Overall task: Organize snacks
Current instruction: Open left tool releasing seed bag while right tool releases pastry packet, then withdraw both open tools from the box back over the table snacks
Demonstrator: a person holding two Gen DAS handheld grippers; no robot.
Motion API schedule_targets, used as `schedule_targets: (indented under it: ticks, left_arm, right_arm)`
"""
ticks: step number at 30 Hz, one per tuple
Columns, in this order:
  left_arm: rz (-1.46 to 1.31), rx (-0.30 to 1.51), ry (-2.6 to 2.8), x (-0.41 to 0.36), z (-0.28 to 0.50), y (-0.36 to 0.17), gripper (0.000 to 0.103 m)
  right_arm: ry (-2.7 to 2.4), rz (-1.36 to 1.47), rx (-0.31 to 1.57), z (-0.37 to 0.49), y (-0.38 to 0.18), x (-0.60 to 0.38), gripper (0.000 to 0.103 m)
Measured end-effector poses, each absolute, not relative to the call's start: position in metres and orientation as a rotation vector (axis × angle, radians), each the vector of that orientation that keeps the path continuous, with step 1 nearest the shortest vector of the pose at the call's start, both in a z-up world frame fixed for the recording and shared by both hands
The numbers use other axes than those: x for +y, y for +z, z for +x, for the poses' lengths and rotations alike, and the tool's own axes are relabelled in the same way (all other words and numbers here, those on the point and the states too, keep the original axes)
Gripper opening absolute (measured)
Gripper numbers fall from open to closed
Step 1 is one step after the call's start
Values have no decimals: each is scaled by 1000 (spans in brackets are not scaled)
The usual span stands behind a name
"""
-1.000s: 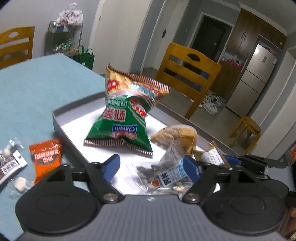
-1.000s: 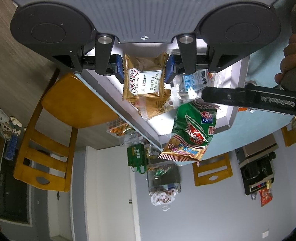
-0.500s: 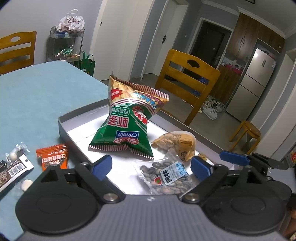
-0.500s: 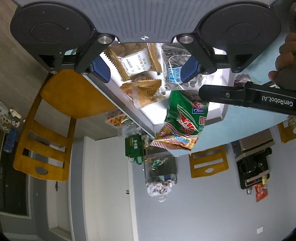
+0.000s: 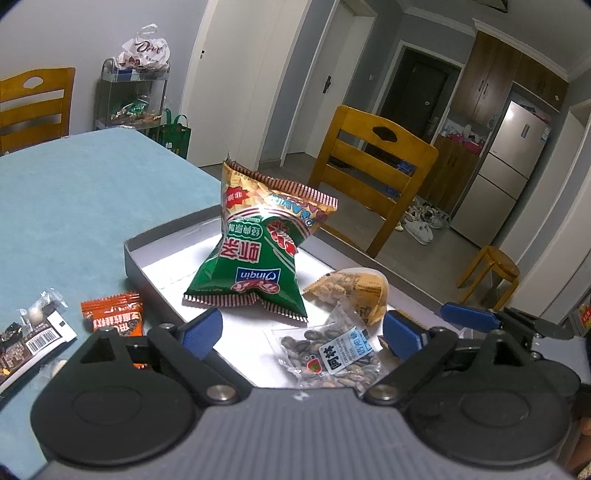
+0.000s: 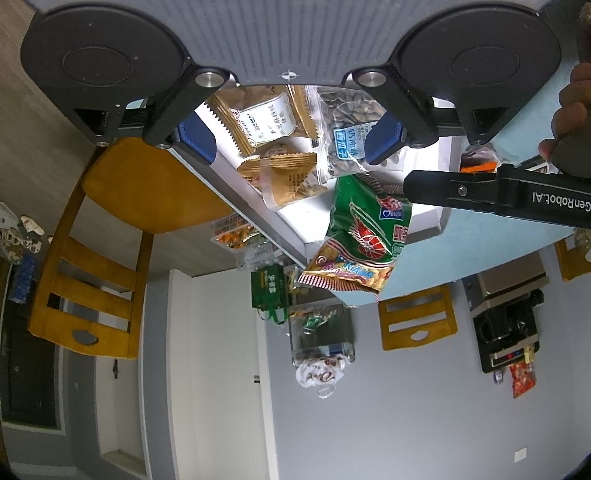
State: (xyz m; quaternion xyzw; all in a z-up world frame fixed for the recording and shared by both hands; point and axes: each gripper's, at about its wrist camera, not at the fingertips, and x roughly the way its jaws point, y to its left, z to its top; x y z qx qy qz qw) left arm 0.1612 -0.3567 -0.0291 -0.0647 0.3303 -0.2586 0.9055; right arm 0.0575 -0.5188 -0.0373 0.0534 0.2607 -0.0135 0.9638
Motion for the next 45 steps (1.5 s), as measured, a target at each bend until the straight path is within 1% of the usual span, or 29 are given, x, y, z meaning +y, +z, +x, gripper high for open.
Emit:
schedule_targets:
  ticks: [15,45]
  left_arm:
    - [-139,668,-530,-341,152,-18,94]
    - [-63,628,-488,-306,127,7,94]
  right_arm:
    - [-38,85,520,55,-31,-507,92]
    - [-42,22,484,50,-10,-471,99]
